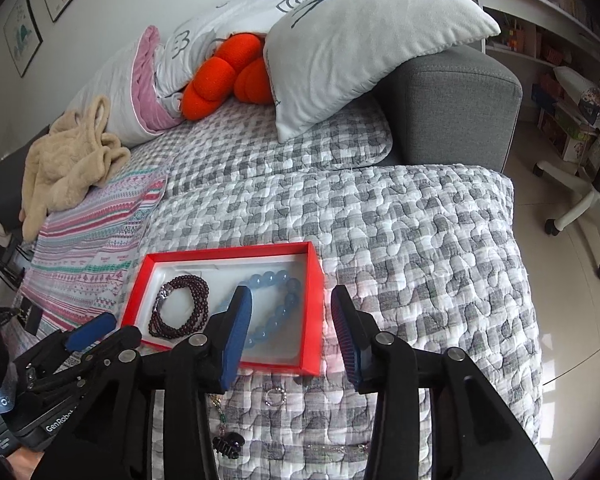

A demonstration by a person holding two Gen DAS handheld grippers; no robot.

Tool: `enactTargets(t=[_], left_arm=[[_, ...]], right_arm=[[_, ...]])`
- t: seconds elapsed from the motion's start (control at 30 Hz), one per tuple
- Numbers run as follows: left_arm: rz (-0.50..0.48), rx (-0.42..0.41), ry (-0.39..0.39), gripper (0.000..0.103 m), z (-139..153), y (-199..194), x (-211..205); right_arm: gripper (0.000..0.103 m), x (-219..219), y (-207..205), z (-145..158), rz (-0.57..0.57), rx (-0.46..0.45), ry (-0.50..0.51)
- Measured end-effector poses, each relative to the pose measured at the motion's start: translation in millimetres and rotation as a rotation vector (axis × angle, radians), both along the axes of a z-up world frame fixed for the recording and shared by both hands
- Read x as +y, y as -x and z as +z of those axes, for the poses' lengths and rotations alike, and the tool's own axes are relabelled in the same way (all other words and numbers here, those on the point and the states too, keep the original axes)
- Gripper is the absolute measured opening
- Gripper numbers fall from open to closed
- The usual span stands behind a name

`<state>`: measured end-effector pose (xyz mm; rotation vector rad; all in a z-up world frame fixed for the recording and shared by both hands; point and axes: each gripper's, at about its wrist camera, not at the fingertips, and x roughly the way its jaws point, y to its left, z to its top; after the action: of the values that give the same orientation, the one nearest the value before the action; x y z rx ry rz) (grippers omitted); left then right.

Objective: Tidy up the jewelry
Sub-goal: 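Grasp the gold ring with the left gripper while the right grasps the pearl pendant necklace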

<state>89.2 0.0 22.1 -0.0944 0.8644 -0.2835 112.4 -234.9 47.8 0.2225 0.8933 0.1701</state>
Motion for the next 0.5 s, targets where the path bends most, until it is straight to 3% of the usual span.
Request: enactTargets(t=[0.1,0.33,0.5], left_arm=[[0.016,0.027,-0.005,0.079,-8.1,16.1,8.0],[0.075,0.098,-0.062,0.081,-28.4,41.2,30.5],[0.103,0.068,-0.076,0.088,-30.3,56.5,48.1]], right_arm=[[0.050,-3.4,12.2,-4.4,0.000,0.019,0.025],[0.052,-8.7,40.8,-21.1,0.015,0.066,0.110],[0.055,-11.3,56.0,-32.6,0.067,0.085,0.161]])
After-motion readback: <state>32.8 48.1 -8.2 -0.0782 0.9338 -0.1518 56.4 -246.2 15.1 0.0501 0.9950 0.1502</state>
